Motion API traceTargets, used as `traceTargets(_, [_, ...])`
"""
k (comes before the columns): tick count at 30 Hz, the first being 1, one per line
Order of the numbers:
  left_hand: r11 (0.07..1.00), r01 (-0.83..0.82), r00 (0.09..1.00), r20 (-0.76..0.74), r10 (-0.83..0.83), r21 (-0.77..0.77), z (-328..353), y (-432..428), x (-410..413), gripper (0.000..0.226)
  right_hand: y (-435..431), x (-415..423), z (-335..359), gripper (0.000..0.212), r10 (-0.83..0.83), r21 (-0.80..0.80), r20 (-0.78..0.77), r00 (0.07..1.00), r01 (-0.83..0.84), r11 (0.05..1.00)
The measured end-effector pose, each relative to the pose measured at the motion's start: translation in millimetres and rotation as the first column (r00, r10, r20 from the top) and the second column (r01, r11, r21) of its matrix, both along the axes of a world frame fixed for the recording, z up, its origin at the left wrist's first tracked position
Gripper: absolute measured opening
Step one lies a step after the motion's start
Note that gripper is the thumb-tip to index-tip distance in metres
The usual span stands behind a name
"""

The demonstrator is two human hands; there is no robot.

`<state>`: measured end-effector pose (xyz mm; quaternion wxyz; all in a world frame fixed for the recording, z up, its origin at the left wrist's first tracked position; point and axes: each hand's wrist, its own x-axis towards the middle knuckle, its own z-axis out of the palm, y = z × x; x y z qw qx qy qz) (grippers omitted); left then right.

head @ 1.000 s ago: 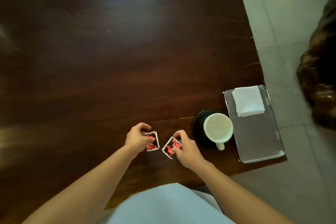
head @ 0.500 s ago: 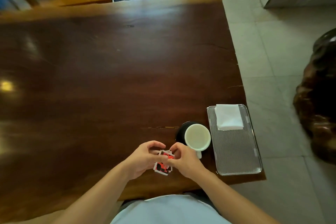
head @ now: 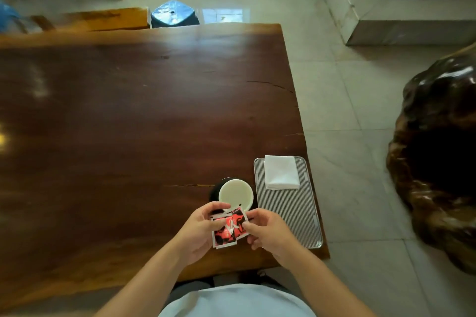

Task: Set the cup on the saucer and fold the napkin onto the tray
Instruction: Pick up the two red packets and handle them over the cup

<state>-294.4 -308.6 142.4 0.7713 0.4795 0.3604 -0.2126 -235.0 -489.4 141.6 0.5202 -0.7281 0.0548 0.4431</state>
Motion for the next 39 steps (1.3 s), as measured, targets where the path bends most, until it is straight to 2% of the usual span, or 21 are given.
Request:
traceTargets(4, [0.975,0.100,0.995,-0.004,-0.102,0.198,7,-22,8,0.025,-22,9,6,0.014,-0.078,0.053,-0.017,0.997,0.078,0.996])
traceTargets(7, [0.943,0.110,0.994,-0.010,-0.113,0.314,14,-33,17,0.023,-30,20,13,0.014,-0.102,0.099,-0.033,0.994,0.105,0.989])
traceTargets(12, [0.936,-0.008,1.000,0.011,0.005,0.351,19,-41,29,0.028,-25,31,20,0.018,-0.048,0.223,-0.072,0.996,0.064,0.973])
traceTargets(17, [0.891,-0.171,0.985,0.071,0.156,0.420,21,-52,34,0.031,-12,33,18,0.047,-0.027,0.261,-0.104,0.994,0.054,0.964])
traceTargets(21, [0.915,-0.204,0.979,0.066,0.193,0.347,16,-53,33,0.032,-10,43,18,0.041,-0.083,0.196,-0.030,0.996,0.087,0.977])
traceTargets(23, [0.943,-0.091,0.995,0.064,0.074,0.320,14,-47,32,0.037,-12,52,19,0.038,-0.133,0.153,-0.005,0.991,0.132,0.979])
traceTargets(26, [0.933,0.190,0.978,0.023,-0.206,0.306,18,-47,31,0.034,-14,61,18,0.035,-0.144,0.143,0.006,0.990,0.142,0.980])
traceTargets(28, [0.916,0.253,0.965,-0.007,-0.264,0.311,18,-50,32,0.034,-10,61,18,0.032,-0.111,0.150,0.017,0.994,0.107,0.983])
traceTargets(30, [0.941,0.201,0.977,0.009,-0.211,0.273,17,-51,32,0.030,-6,61,18,0.027,-0.074,0.145,0.039,0.997,0.067,0.987])
traceTargets(34, [0.999,0.041,0.999,0.025,-0.042,0.032,14,-51,25,0.033,-3,62,14,0.022,-0.070,0.159,0.031,0.997,0.064,0.985])
traceTargets(39, [1.000,-0.014,0.999,0.043,0.014,0.005,7,-54,22,0.034,-14,55,6,0.020,0.068,0.153,-0.075,0.995,-0.056,0.987])
